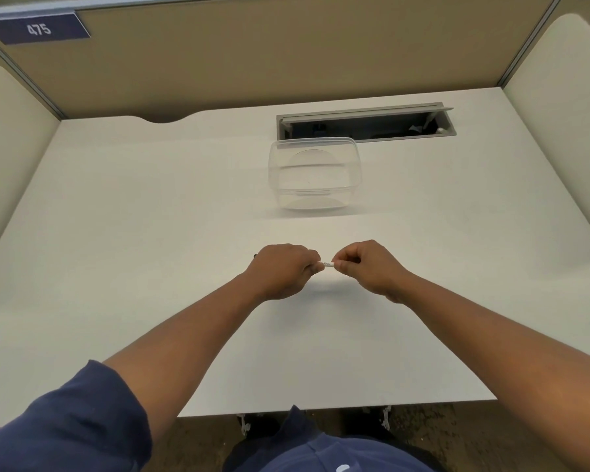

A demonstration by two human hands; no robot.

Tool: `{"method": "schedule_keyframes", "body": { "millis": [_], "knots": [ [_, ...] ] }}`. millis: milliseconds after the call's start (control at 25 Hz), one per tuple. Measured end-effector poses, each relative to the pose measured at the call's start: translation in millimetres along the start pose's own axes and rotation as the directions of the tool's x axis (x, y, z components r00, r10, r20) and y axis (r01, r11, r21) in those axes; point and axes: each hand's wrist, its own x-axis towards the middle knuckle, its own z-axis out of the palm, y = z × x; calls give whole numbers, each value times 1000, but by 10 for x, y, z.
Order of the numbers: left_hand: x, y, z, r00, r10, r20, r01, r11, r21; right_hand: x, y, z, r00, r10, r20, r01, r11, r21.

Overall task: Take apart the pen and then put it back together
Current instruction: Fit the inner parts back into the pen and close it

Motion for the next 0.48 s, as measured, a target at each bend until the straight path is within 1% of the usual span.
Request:
{"method": "schedule_keyframes", "body": {
  "millis": [80,160,280,400,480],
  "knots": [
    [8,-36,2,1000,-13,9,13,998,-66,14,9,-16,998,-41,-53,36,996,-87],
    [-1,-125,2,997,-80,-10,77,984,-163,34,52,-47,993,-38,-115,28,995,-91],
    [-61,-292,1,976,-214,-43,183,911,-371,70,161,-105,983,-14,-184,3,998,-62],
    [-104,-389,49,960,-276,-50,217,845,-489,123,253,-129,973,-25,-230,11,998,-59],
    [-108,-396,103,951,-305,-54,228,808,-544,161,292,-115,969,-53,-243,32,995,-90]
  ]
}}
